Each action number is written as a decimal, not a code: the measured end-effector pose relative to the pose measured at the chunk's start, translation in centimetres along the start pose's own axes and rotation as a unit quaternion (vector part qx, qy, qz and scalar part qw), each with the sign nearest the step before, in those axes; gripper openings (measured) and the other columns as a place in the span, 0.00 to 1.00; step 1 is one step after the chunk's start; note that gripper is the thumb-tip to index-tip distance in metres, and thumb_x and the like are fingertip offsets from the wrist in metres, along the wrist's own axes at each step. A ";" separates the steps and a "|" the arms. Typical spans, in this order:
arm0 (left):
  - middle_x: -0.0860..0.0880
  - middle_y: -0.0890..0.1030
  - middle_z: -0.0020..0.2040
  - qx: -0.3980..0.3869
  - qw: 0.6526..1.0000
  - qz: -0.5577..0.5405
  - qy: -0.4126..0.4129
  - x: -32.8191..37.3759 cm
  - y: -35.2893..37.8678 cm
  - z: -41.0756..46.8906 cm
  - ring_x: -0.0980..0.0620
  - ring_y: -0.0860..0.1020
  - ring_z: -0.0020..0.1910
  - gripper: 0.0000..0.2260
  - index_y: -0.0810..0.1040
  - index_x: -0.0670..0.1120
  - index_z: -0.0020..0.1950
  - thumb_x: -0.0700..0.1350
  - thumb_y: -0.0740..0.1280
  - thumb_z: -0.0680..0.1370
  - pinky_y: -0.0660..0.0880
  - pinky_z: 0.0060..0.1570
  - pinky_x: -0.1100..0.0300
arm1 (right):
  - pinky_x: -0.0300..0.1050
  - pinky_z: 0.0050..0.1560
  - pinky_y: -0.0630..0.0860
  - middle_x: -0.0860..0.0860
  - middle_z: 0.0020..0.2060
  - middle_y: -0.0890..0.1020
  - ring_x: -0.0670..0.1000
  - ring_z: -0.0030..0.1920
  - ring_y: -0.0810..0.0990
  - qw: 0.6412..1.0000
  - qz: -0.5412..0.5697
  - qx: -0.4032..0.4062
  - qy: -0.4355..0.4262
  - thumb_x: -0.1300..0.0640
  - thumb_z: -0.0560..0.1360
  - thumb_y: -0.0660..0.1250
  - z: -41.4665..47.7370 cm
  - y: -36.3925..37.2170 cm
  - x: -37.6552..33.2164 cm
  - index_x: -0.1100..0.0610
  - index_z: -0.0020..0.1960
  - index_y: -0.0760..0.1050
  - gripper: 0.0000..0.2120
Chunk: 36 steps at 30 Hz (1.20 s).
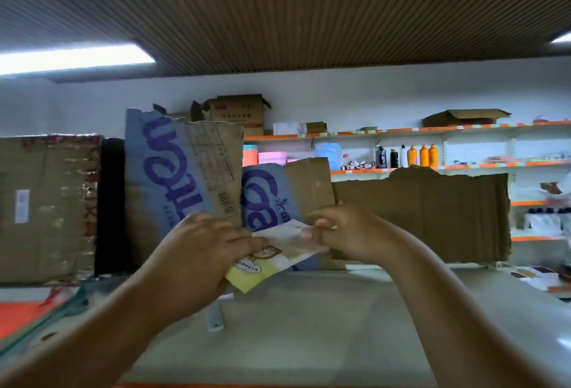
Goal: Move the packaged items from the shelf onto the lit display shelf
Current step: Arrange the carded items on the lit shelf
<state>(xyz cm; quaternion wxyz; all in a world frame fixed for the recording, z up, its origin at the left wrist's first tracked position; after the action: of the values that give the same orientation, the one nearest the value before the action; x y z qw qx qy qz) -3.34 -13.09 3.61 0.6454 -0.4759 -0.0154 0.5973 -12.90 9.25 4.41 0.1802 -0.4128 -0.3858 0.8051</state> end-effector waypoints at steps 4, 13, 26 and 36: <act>0.58 0.86 0.53 0.042 0.999 -0.011 -0.016 -1.0 -2.9 -2.0 0.56 0.84 0.48 0.21 0.83 0.58 0.60 0.60 0.65 0.70 0.78 0.47 0.54 | 0.48 0.63 0.73 0.39 0.67 0.74 0.47 0.65 0.74 0.993 -0.097 -0.068 -0.015 0.33 0.66 0.75 -0.7 2.4 -4.1 0.38 0.74 0.67 0.39; 0.59 0.84 0.56 0.044 0.995 -0.021 -0.083 -5.5 -7.8 -11.2 0.55 0.82 0.53 0.27 0.80 0.57 0.66 0.51 0.69 0.66 0.78 0.53 0.54 | 0.32 0.40 0.64 0.43 0.61 0.78 0.40 0.43 0.69 0.963 -0.249 0.050 -0.092 0.54 0.81 0.63 -0.2 8.1 -14.0 0.37 0.76 0.63 0.26; 0.58 0.83 0.62 0.005 0.981 0.002 -0.192 -15.7 -17.0 -31.8 0.52 0.83 0.55 0.26 0.79 0.60 0.68 0.44 0.67 0.70 0.80 0.55 0.53 | 0.52 0.64 0.74 0.41 0.64 0.80 0.47 0.64 0.79 0.929 -0.201 0.127 -0.283 0.50 0.76 0.70 0.5 22.6 -35.4 0.41 0.71 0.72 0.24; 0.55 0.84 0.59 -0.003 0.961 0.065 -0.270 -21.3 -26.5 -48.4 0.54 0.84 0.55 0.21 0.81 0.57 0.66 0.47 0.62 0.75 0.82 0.55 0.56 | 0.52 0.59 0.78 0.40 0.62 0.82 0.48 0.61 0.81 0.902 -0.074 0.125 -0.407 0.51 0.77 0.67 0.7 34.3 -51.4 0.41 0.66 0.76 0.18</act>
<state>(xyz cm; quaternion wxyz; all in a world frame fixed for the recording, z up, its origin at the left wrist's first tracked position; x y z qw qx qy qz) 39.05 -54.26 5.58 0.5758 -0.2988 -0.1592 0.7442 18.10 -44.28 5.25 0.1173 0.0066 -0.3512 0.9289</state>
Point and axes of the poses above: each hand's wrist, its own z-axis towards the middle knuckle, its own y-axis out of the palm, x = y × z, the point moved 4 cm from there along z, towards the middle knuckle
